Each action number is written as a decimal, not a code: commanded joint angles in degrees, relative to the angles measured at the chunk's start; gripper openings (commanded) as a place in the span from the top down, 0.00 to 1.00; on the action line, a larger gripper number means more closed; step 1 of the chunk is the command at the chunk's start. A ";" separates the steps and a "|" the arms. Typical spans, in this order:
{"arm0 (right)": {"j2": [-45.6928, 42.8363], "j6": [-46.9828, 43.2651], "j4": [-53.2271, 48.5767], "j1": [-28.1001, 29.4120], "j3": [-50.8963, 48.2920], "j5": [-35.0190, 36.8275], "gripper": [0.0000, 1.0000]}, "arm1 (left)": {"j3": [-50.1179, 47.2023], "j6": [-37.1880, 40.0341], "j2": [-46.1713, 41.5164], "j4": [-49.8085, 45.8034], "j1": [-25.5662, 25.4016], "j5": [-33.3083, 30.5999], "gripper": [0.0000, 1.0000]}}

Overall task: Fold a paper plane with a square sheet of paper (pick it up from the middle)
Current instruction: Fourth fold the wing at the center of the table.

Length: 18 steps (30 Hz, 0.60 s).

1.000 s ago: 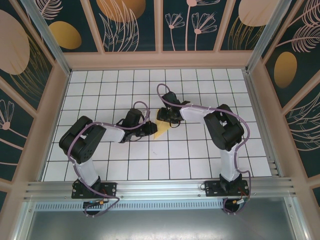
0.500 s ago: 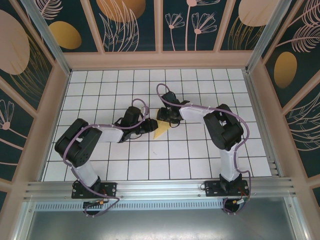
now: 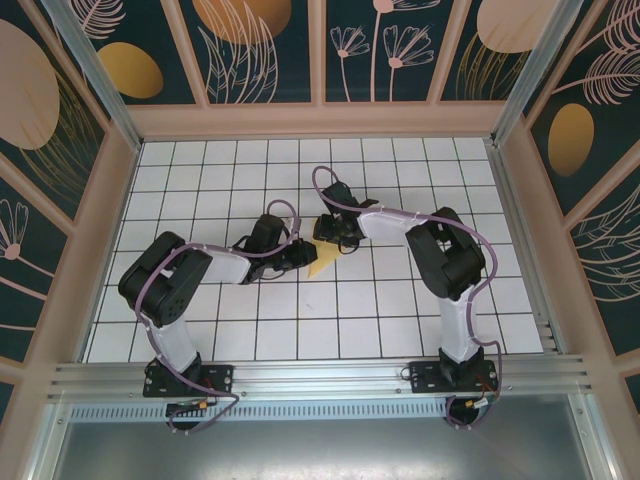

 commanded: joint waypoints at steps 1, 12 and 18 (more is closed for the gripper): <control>9.49 1.17 -5.66 0.17 -3.94 0.80 0.46 | 1.59 1.35 1.04 -3.07 0.15 -2.36 0.83; 9.66 1.26 -5.68 0.12 -4.03 0.85 0.47 | 2.03 1.82 2.05 -4.13 0.20 -2.45 0.83; 9.57 1.22 -5.48 0.12 -4.08 0.81 0.47 | 2.29 2.03 2.77 -4.98 0.16 -2.69 0.85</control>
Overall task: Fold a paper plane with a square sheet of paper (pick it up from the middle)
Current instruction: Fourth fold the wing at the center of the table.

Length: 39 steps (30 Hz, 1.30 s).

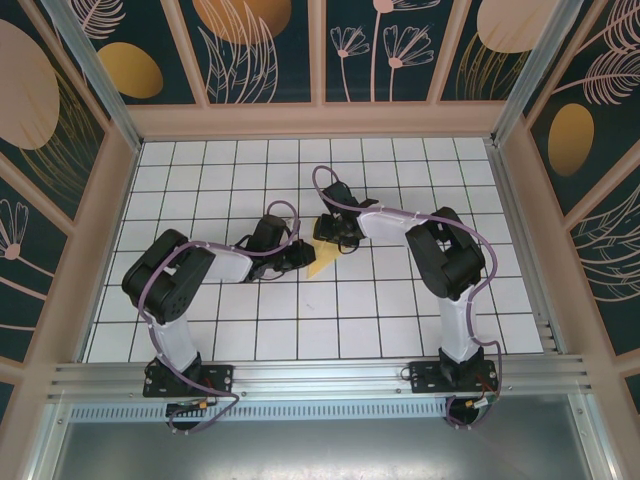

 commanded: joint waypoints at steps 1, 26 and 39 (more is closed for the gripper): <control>9.49 0.81 -5.28 0.19 -4.20 0.70 0.47 | 1.11 1.35 1.21 -2.12 0.15 -0.45 0.85; 8.90 0.36 -5.28 0.27 -3.80 0.35 0.47 | -0.66 1.99 0.98 -7.67 0.15 -5.71 0.95; -4.88 -4.13 -0.20 -2.61 -0.16 -8.07 0.43 | -2.61 2.14 2.43 -8.44 0.20 -6.33 1.00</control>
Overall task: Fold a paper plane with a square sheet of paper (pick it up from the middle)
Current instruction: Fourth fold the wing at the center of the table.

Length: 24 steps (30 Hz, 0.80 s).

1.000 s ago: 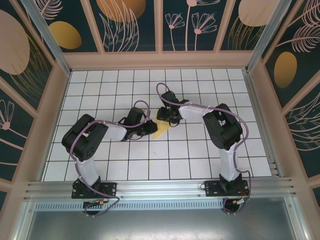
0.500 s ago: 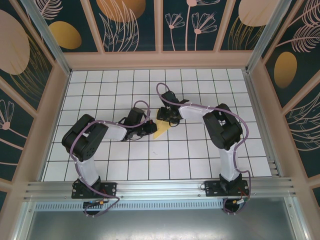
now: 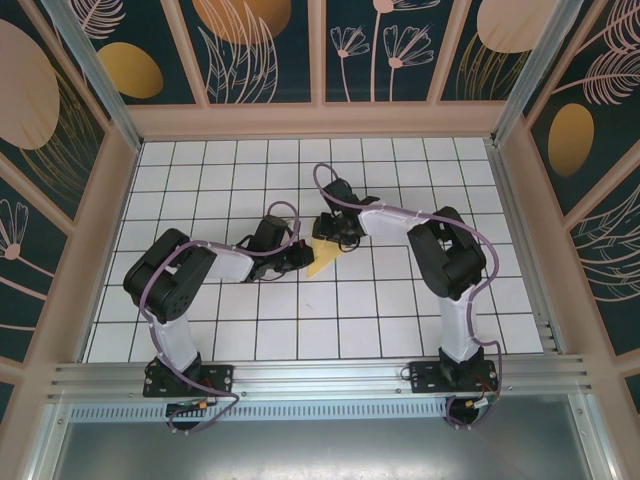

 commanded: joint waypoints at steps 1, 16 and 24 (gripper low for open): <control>-5.14 -3.01 3.94 -2.71 -2.73 -7.75 0.41 | -2.84 1.43 1.92 -7.53 0.33 -4.53 1.00; -10.61 -6.75 13.02 -5.42 -11.44 -20.55 0.74 | -2.27 2.01 2.66 -8.55 0.30 -4.64 1.00; -5.56 -6.30 15.70 -4.07 -12.68 -23.51 0.93 | -2.09 2.05 2.99 -8.70 0.31 -4.58 1.00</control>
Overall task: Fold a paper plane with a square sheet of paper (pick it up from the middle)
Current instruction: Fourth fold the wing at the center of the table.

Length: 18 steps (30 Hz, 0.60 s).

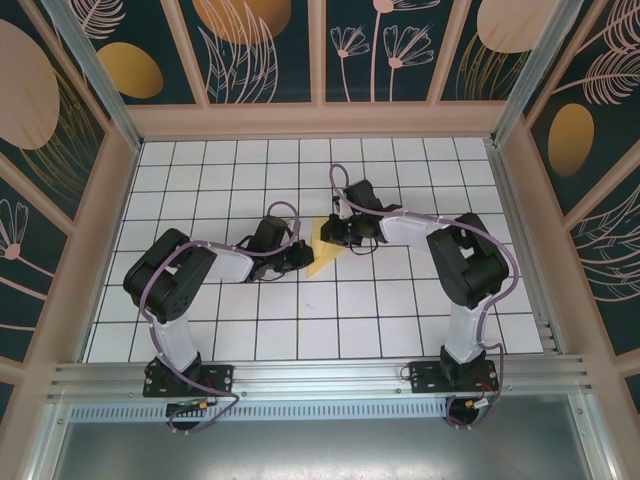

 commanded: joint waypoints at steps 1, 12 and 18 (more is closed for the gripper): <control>1.65 -0.85 2.38 0.27 -0.72 -3.10 0.94 | -1.94 1.86 3.03 -8.99 0.30 -4.53 1.00; 6.55 -1.96 -0.29 0.32 0.35 -0.67 0.96 | -1.94 2.05 2.77 -9.33 0.31 -4.59 1.00; 4.93 -1.87 -0.66 0.24 1.19 -0.57 0.96 | -1.75 2.17 2.80 -9.56 0.34 -4.60 1.00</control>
